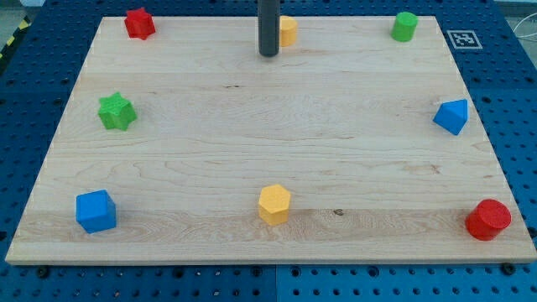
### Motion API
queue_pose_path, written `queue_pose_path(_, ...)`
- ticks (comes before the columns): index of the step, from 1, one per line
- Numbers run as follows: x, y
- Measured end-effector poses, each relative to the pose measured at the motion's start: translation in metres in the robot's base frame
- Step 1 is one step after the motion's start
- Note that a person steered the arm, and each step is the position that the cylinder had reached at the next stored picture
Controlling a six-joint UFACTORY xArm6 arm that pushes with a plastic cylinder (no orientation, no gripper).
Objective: Push the yellow hexagon towards the center of the board
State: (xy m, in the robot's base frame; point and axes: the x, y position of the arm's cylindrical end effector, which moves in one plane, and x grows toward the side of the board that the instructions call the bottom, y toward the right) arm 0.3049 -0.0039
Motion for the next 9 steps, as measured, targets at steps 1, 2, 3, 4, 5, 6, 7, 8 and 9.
queue_pose_path(1,0.043,0.0)
queue_pose_path(2,0.08,0.0)
queue_pose_path(3,0.121,0.0)
queue_pose_path(4,0.14,-0.011)
queue_pose_path(5,0.178,-0.017)
queue_pose_path(6,0.221,-0.017)
queue_pose_path(7,0.259,-0.017)
queue_pose_path(8,0.288,-0.015)
queue_pose_path(9,0.314,-0.015)
